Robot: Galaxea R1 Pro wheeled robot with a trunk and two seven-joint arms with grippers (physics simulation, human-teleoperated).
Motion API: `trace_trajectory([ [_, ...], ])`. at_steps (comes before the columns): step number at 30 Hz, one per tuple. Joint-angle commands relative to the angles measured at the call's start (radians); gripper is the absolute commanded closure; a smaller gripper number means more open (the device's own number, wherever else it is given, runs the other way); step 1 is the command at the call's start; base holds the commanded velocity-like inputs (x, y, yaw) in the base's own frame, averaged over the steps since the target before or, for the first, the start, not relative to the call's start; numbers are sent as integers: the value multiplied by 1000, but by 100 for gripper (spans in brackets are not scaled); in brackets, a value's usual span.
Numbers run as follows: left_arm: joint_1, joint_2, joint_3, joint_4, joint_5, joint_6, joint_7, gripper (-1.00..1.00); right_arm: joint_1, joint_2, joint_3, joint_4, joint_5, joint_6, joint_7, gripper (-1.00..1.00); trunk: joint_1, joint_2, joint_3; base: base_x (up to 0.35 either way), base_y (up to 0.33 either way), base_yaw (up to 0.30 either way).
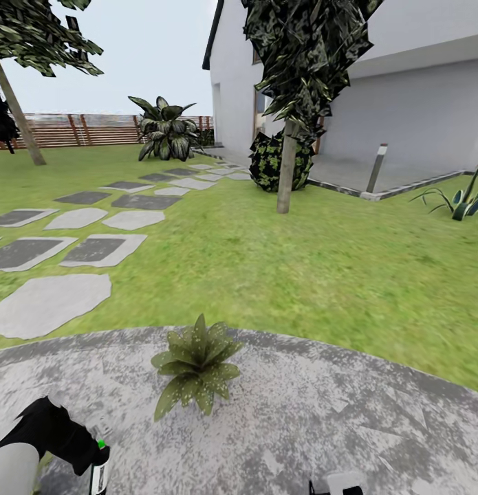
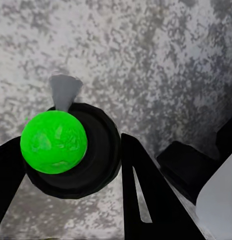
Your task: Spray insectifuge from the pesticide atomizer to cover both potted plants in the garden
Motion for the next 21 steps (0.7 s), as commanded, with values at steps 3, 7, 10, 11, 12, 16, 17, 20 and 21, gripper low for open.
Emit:
trace_trajectory([
  [3,-1,-2,7,0,-6,12,-3,100,-1,0,3,1,10,2,-10,-100,-1,0,-1,-338,0,0],
  [7,-1,-5,5,1,-6,12,-1,100,-1,0,3,1,10,2,-10,-100,-1,0,0,-338,0,0],
  [10,-1,-5,5,1,-6,10,-1,100,-1,1,3,1,9,2,-10,-100,-1,0,1,-228,0,0],
  [11,-1,-5,5,1,-6,9,-1,100,-1,2,3,0,9,1,-10,-100,-1,0,1,-71,0,0],
  [12,-1,-5,6,1,-5,8,-1,100,-1,4,4,0,9,1,-10,-100,-1,0,1,-36,0,0],
  [16,-1,-13,7,10,3,8,47,100,-1,6,4,-3,10,1,-8,-100,-1,0,1,-4,0,0],
  [17,-1,-20,3,15,57,3,61,100,-1,7,6,-8,10,2,-6,-100,-1,0,1,0,0,0],
  [20,2,-18,-9,16,95,-158,59,100,-1,-7,7,-168,15,4,60,-100,-1,0,1,0,0,0],
  [21,2,-20,-12,11,93,-176,59,100,-1,-17,7,-236,29,6,89,-100,-1,0,1,0,0,0],
])
